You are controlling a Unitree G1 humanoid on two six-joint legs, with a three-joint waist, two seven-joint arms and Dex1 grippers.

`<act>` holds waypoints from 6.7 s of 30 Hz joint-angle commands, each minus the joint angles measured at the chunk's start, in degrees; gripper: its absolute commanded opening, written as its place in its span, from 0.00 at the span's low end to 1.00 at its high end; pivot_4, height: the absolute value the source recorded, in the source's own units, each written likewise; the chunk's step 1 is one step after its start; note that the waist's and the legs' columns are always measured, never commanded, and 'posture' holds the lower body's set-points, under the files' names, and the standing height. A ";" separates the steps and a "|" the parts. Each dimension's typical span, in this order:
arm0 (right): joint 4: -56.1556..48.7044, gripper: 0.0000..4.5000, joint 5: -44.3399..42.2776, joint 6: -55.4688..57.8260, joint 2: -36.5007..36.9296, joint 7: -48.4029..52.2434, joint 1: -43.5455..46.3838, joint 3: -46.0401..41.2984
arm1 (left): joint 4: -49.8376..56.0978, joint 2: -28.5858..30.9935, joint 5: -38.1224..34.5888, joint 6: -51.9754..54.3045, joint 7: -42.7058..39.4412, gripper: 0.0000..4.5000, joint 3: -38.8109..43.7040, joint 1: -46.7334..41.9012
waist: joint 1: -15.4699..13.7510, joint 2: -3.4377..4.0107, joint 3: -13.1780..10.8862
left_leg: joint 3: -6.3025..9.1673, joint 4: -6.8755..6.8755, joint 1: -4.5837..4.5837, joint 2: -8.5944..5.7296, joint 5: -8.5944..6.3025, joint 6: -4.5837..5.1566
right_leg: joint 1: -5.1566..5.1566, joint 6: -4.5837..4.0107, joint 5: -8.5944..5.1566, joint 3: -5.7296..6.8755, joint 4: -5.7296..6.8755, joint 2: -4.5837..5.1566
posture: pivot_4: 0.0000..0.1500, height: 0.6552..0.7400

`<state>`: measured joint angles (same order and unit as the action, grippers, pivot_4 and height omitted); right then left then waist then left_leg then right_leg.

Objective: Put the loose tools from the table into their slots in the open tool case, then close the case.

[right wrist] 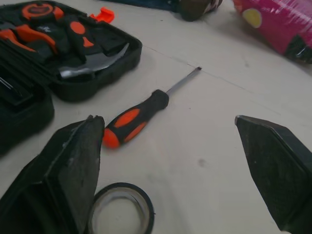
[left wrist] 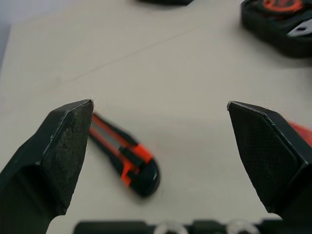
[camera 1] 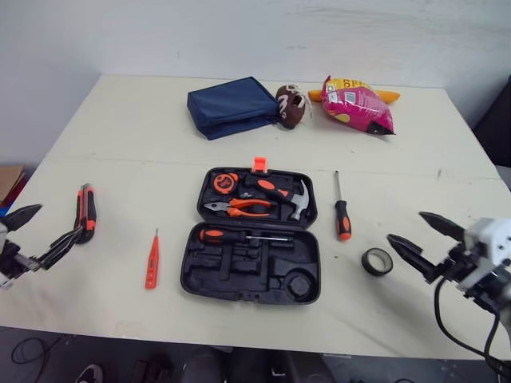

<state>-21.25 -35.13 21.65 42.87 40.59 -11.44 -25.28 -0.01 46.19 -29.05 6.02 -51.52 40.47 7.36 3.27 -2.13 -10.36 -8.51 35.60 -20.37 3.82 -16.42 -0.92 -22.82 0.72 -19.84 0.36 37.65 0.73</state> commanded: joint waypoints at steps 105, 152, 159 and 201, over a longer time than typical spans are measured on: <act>-3.20 0.23 18.39 38.33 4.28 16.10 54.07 56.06 | 35.16 2.65 -10.35 16.97 -9.24 1.00 -8.91 11.30 | 1.68 0.11 -0.20 | -0.06 0.55 -0.84 -0.05 0.14 0.09 | -0.76 0.19 0.09 -0.27 0.16 -0.04 | 1.00 1.00; 6.21 0.12 7.85 0.35 -10.34 30.92 39.39 37.22 | 32.91 1.86 -8.64 13.71 -10.22 1.00 -9.86 10.52 | 1.50 0.15 -0.26 | 0.01 0.53 -0.88 -0.01 0.11 0.15 | -0.75 0.17 0.09 -0.20 0.20 -0.16 | 1.00 1.00; 19.47 0.00 18.32 -16.12 -16.87 27.07 39.65 40.42 | 32.06 2.39 -8.92 14.28 -10.35 1.00 -10.57 8.95 | 1.64 0.09 -0.23 | -0.01 0.60 -0.83 -0.04 0.14 0.15 | -0.70 0.21 0.13 -0.20 0.23 -0.10 | 1.00 1.00; 20.05 0.00 4.76 -15.09 -11.59 33.40 36.81 22.74 | 21.24 -0.21 -4.19 10.62 -6.36 1.00 -0.23 9.61 | 1.15 -0.27 0.19 | 0.06 0.27 -0.56 0.09 0.18 0.05 | -0.53 -0.27 0.16 0.07 0.13 -0.11 | 1.00 1.00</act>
<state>-0.44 -27.48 6.48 29.86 72.97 26.25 1.41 23.04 46.15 -33.63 18.26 -57.58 36.12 15.91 4.43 -2.40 -10.18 -8.42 35.96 -21.14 3.91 -16.24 -0.87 -23.50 0.46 -19.68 0.47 37.78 0.64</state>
